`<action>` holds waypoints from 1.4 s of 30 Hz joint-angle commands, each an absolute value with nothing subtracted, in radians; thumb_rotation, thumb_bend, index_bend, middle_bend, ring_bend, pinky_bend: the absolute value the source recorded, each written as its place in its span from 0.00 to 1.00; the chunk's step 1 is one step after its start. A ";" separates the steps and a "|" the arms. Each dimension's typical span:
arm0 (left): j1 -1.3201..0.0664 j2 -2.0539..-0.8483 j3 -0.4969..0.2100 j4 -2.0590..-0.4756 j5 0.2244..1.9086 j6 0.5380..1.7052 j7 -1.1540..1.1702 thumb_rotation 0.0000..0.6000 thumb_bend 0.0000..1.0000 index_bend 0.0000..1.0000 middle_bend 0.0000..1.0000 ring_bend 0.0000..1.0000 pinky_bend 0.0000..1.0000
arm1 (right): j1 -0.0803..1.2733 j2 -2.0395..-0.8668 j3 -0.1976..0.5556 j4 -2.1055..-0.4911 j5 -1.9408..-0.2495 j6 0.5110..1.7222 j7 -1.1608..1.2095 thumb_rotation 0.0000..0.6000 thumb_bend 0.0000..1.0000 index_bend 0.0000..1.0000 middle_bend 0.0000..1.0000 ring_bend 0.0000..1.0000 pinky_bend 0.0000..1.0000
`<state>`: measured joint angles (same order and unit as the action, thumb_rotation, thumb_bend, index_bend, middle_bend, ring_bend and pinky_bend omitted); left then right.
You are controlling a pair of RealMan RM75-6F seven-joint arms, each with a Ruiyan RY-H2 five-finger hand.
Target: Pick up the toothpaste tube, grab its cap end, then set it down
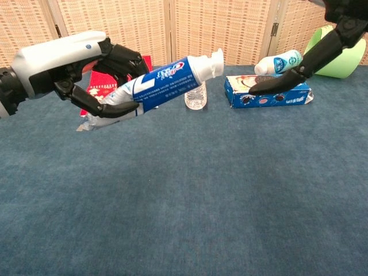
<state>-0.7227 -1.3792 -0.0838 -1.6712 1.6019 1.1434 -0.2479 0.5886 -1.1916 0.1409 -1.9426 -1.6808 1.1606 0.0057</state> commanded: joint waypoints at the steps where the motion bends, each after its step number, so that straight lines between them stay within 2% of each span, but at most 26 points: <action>1: -0.723 -1.400 -0.089 -1.657 1.625 1.167 -0.267 1.00 0.46 0.74 0.75 0.65 0.44 | 0.609 -1.184 0.136 -1.937 -1.676 1.141 0.079 0.58 0.00 0.00 0.00 0.00 0.00; 9: -0.733 -1.453 -0.106 -1.630 1.644 1.195 -0.300 1.00 0.46 0.74 0.75 0.65 0.44 | 0.638 -1.223 0.142 -1.911 -1.670 1.129 0.142 0.36 0.00 0.00 0.00 0.00 0.00; 12: -0.738 -1.469 -0.111 -1.622 1.642 1.196 -0.310 1.00 0.46 0.74 0.75 0.65 0.44 | 0.644 -1.241 0.144 -1.898 -1.672 1.138 0.162 0.32 0.00 0.00 0.00 0.00 0.00; 21: -0.747 -1.495 -0.126 -1.623 1.626 1.198 -0.348 1.00 0.46 0.74 0.75 0.65 0.44 | 0.662 -1.294 0.147 -1.864 -1.688 1.157 0.171 0.30 0.00 0.00 0.00 0.00 0.00; 42: -0.763 -1.474 -0.140 -1.639 1.609 1.183 -0.346 1.00 0.47 0.75 0.75 0.65 0.44 | 0.707 -1.348 0.161 -1.846 -1.644 1.126 0.103 0.29 0.00 0.00 0.00 0.00 0.00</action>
<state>-0.7628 -1.4746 -0.1396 -1.6389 1.6100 1.1828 -0.3452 0.7065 -1.3478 0.1608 -1.8465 -1.6448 1.1260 0.1028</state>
